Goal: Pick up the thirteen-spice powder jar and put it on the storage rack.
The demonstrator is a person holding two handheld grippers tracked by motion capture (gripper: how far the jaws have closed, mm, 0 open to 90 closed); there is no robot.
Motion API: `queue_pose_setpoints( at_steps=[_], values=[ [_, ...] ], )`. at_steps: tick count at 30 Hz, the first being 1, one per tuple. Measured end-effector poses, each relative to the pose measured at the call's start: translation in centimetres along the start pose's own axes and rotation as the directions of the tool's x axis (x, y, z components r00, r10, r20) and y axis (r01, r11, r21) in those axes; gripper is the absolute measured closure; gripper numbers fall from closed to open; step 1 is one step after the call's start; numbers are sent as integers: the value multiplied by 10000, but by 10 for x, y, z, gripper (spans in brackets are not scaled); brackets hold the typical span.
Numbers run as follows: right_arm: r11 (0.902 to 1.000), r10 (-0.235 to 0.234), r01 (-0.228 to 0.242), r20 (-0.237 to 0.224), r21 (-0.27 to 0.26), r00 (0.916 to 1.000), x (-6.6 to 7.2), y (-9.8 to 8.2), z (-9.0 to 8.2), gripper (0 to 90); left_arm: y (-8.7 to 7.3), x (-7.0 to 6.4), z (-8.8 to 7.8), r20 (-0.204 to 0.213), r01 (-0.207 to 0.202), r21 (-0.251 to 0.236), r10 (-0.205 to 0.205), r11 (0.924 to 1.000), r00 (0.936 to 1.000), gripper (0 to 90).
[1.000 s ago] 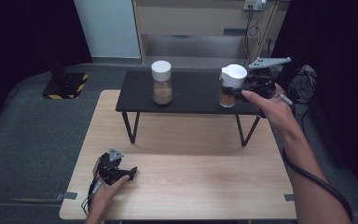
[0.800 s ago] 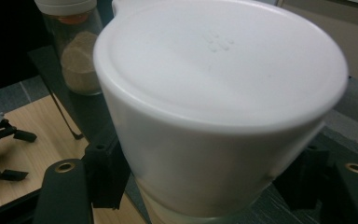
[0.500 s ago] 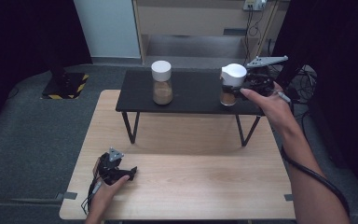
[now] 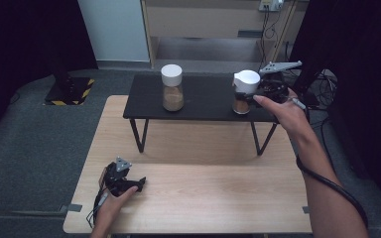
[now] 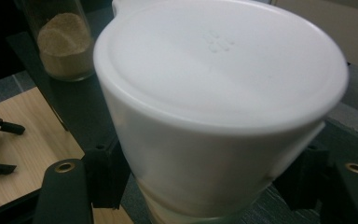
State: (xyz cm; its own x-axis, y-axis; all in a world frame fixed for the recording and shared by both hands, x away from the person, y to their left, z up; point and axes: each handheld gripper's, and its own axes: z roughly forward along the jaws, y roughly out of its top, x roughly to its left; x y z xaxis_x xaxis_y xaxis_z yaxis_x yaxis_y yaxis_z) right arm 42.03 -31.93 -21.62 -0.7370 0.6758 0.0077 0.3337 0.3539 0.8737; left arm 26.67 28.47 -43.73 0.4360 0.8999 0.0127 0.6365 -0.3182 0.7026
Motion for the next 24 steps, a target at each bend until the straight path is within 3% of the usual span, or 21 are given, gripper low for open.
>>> queue_pose_setpoints(
  at_steps=[24],
  values=[
    [9997,183,-184,-83,-129,9998,-3,-4,1,311,0,0,0,-2,3,-1,-3,10000,10000,0]
  ],
)
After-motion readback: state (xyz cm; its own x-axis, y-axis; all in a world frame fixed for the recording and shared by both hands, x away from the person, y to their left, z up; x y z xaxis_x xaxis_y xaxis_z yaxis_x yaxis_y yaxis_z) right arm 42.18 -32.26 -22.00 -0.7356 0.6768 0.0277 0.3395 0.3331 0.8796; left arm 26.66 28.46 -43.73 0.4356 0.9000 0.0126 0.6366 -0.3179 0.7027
